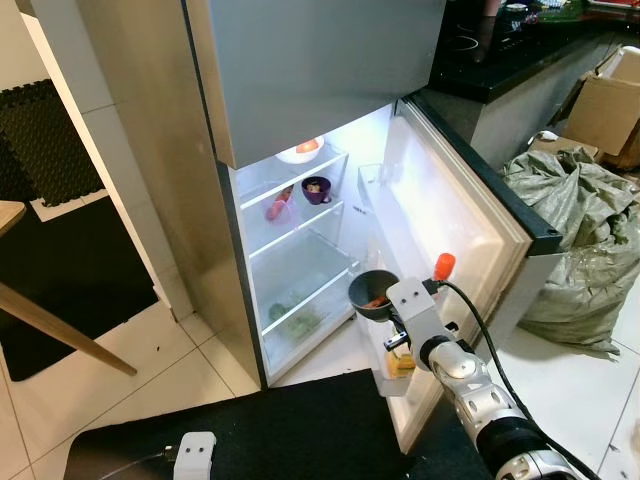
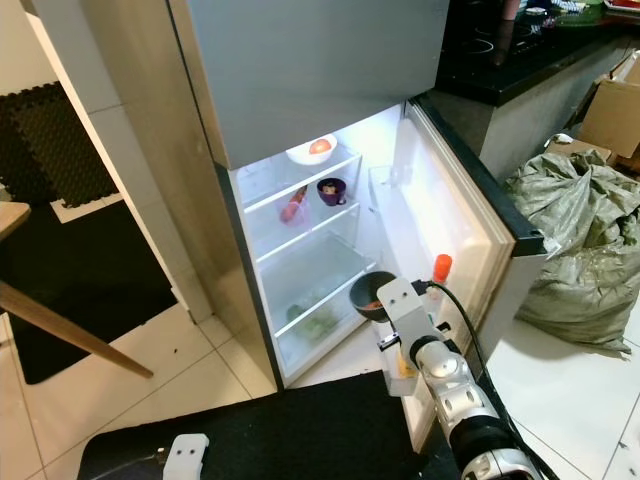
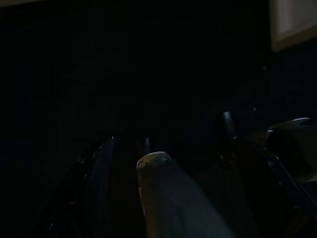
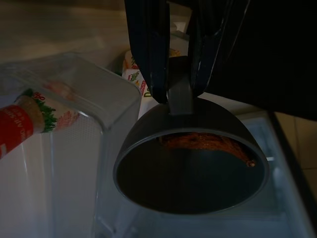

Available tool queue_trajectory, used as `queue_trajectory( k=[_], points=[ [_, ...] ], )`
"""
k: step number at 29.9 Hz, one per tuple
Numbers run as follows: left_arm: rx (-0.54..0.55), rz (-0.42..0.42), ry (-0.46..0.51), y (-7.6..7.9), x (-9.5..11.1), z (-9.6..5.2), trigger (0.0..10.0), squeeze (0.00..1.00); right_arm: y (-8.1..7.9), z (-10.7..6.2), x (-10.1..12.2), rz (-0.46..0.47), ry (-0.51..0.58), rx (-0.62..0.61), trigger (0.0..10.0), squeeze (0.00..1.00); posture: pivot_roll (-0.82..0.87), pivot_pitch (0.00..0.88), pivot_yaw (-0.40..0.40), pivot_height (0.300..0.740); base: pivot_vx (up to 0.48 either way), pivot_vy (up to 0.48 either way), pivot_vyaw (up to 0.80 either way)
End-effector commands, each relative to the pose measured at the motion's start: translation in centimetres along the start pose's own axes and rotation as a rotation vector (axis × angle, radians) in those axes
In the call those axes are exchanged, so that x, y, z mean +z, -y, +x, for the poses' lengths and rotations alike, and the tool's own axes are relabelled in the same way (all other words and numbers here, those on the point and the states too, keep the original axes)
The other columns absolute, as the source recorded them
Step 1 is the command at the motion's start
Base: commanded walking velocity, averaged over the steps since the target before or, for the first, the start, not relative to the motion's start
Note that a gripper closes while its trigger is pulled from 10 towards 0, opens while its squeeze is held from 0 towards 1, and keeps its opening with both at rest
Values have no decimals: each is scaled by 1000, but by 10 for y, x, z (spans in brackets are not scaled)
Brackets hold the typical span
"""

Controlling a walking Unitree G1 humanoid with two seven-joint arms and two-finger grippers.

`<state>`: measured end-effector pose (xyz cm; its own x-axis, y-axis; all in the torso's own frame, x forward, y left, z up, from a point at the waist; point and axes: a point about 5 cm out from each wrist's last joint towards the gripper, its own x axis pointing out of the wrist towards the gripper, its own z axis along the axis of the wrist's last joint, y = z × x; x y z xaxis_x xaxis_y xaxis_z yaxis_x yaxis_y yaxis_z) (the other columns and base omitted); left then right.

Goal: Restocking fridge

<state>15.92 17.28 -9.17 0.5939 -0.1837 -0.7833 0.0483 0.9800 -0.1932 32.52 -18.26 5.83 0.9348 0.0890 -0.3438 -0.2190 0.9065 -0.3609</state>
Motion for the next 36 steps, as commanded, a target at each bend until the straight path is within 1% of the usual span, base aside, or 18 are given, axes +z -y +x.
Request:
queue_trajectory(
  k=[1, 2, 3, 4, 5, 10, 15, 16, 18, 19, 20, 21, 23, 25, 28, 31, 32, 36],
  points=[
    [6, 15, -16, -2, -5, -2, 10000, 0, 24, -5, -14, 26, -53, -123, 10000, 0, -178, 26, 22, 740, 0, 0, 0],
    [6, 17, -15, -3, -4, -2, 10000, 0, 34, -8, -21, 33, -73, -175, 10000, 0, -181, 24, 26, 740, 0, 0, 0],
    [6, 17, -15, -3, -4, -2, 10000, 0, 34, -8, -21, 33, -73, -175, 10000, 0, -181, 24, 26, 740, 0, 0, 0],
    [5, 20, -14, -3, -4, -2, 10000, 0, 47, -12, -28, 36, -95, -233, 10000, 0, -183, 22, 28, 740, 0, 0, 0],
    [5, 20, -14, -3, -4, -2, 10000, 0, 47, -12, -28, 36, -95, -233, 10000, 0, -183, 22, 28, 740, 0, 0, 0],
    [-2, 33, -11, -4, -1, -1, 10000, 0, 107, -40, -54, 45, -179, -499, 10000, 0, -192, 19, 34, 740, 0, 0, 0],
    [-5, 36, -11, -3, 0, -1, 10000, 0, 117, -46, -58, 49, -191, -546, 10000, 0, -197, 16, 35, 740, 0, 0, 0],
    [-9, 40, -12, -3, 0, -1, 10000, 0, 115, -46, -58, 75, -170, -525, 10000, 0, -203, 14, 37, 740, 0, 0, 0],
    [-9, 40, -12, -3, 0, -1, 10000, 0, 115, -46, -58, 75, -170, -525, 10000, 0, -203, 14, 37, 740, 0, 0, 0],
    [-14, 45, -13, -2, 1, 0, 10000, 0, 104, -41, -54, 111, -127, -447, 10000, 0, -205, 13, 36, 740, 0, 0, 0],
    [-14, 45, -13, -2, 1, 0, 10000, 0, 104, -41, -54, 111, -127, -447, 10000, 0, -205, 13, 36, 740, 0, 0, 0],
    [-19, 49, -13, 0, 1, 0, 10000, 0, 87, -35, -49, 152, -67, -340, 10000, 0, -206, 12, 37, 740, 0, 0, 0],
    [-25, 52, -11, 1, 3, 1, 10000, 0, 51, -28, -47, 212, -11, -145, 10000, 0, -206, 12, 37, 740, 0, 0, 0],
    [-27, 52, -10, 2, 3, 1, 10000, 0, 33, -28, -52, 247, -8, -62, 10000, 0, -203, 13, 35, 740, 0, 0, 0],
    [-28, 52, -10, 2, 3, 1, 10000, 0, 27, -29, -57, 243, -24, -38, 10000, 0, -202, 13, 34, 740, 0, 0, 0],
    [-30, 52, -15, 2, 1, 1, 10000, 0, 12, -36, -78, 264, -84, -12, 10000, 0, -198, 16, 34, 740, 0, 0, 0],
    [-30, 52, -15, 2, 1, 1, 10000, 0, 12, -36, -78, 264, -84, -12, 10000, 0, -198, 16, 34, 740, 0, 0, 0],
    [-30, 55, -23, 2, -2, 0, 10000, 0, 5, -45, -97, 301, -134, -28, 10000, 0, -199, 16, 34, 740, 0, 0, 0]
  ],
)
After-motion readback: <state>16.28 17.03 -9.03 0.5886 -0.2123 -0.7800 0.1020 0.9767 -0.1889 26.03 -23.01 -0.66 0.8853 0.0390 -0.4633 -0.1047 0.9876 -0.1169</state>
